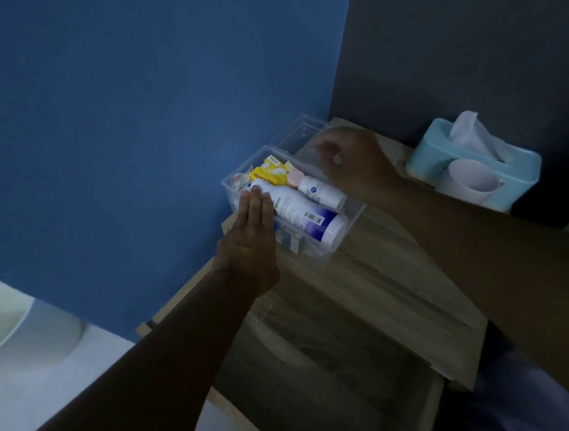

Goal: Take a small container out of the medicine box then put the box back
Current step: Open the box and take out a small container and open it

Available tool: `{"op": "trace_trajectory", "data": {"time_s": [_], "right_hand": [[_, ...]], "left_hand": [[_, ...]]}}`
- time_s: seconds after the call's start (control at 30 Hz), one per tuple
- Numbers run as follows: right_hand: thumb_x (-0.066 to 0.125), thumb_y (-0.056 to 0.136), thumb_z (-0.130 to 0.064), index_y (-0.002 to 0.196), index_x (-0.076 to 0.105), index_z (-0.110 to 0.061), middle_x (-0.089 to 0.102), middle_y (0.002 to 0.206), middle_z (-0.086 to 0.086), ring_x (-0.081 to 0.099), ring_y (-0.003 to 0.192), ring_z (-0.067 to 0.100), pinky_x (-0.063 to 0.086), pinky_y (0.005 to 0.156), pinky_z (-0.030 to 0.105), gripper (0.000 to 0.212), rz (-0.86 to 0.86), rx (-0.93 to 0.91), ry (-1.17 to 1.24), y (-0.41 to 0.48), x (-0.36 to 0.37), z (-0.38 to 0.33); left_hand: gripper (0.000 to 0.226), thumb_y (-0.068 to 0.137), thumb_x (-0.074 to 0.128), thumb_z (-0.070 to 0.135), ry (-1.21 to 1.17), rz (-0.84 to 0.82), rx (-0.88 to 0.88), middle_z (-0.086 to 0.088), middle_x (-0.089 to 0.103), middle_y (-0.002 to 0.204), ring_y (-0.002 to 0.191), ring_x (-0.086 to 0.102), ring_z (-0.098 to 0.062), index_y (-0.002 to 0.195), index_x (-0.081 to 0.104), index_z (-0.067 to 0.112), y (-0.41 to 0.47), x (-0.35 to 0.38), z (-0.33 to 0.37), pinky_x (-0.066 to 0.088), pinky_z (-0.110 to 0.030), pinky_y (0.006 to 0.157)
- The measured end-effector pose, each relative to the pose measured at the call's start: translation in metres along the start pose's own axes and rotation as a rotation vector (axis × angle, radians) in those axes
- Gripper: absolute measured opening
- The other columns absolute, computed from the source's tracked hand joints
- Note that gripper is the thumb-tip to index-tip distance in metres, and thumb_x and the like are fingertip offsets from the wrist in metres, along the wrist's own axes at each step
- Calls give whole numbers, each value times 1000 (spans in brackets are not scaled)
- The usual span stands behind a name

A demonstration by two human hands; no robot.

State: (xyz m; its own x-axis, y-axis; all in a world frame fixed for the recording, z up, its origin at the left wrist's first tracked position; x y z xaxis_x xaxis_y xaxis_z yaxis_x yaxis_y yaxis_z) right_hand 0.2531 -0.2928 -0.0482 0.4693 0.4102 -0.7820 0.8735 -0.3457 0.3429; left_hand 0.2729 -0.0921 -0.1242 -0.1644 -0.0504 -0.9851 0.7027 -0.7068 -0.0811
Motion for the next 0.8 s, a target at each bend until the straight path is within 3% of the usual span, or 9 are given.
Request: {"op": "trace_trajectory", "data": {"time_s": [0.1,0.2,0.3,0.43,0.53,0.6,0.7,0.8], "right_hand": [[62,78,-13,77,70,-4,72,80,9,61,71,19,51,69,30,12,-224,-103,-148,16,25,-12],[69,76,-30,68,66,-9,66,75,5,59,74,21,50,66,32,22,-343,-24,-274,24,38,-10],[69,74,-36,52,39,-19,45,65,-2,48,66,22,36,63,28,41,-348,-3,-326,26,46,-8],[66,69,-42,52,41,-19,52,74,4,54,69,25,40,61,30,37,-373,21,-300,28,51,-3],[68,70,-35,48,41,-15,45,57,2,46,55,22,50,58,41,39,-387,-31,-283,30,50,-6],[73,72,-27,48,50,-11,48,54,4,46,52,22,51,59,40,36,-403,-30,-264,31,49,-7],[80,68,-27,69,72,-1,72,71,13,68,68,27,57,64,39,28,-332,16,-198,31,42,-8],[82,68,-26,76,77,-3,76,75,10,70,70,22,56,64,34,25,-247,27,-118,24,25,-13]], "left_hand": [[103,83,57,21,15,26,16,-11,-22,164,152,-16,-30,155,-14,4,1,5,-3,37,-46,115],[99,85,53,20,2,39,20,-12,-23,164,152,-17,-30,155,-15,4,0,6,-1,38,-44,115],[96,89,52,19,-11,44,28,-13,-24,163,152,-19,-31,154,-16,4,0,4,0,31,-41,119],[96,91,54,18,-41,35,40,-14,-25,163,151,-21,-31,154,-17,3,2,4,-1,16,-38,124],[95,92,53,19,-47,47,41,-15,-24,163,151,-20,-32,154,-17,2,-1,4,0,18,-38,124],[91,94,50,20,-30,50,47,-16,-23,163,151,-19,-33,154,-16,1,-1,4,0,19,-39,124],[92,95,53,21,-22,33,42,-15,-22,163,151,-18,-32,154,-15,2,1,5,-2,22,-41,123],[93,94,53,22,-24,1,35,-15,-22,163,152,-17,-32,155,-14,2,1,3,0,22,-41,123]]}}
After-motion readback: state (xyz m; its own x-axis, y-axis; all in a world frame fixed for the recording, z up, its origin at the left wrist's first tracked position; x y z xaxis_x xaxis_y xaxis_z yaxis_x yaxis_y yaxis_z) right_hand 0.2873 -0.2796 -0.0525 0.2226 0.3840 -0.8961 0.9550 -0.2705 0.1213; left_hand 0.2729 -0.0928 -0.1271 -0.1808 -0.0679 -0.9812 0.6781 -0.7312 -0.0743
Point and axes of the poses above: each hand's wrist, its own y-axis towards the middle knuckle, its own x-axis out of the palm, z = x × y, the point moved 4 cm from there along y, towards the middle knuckle
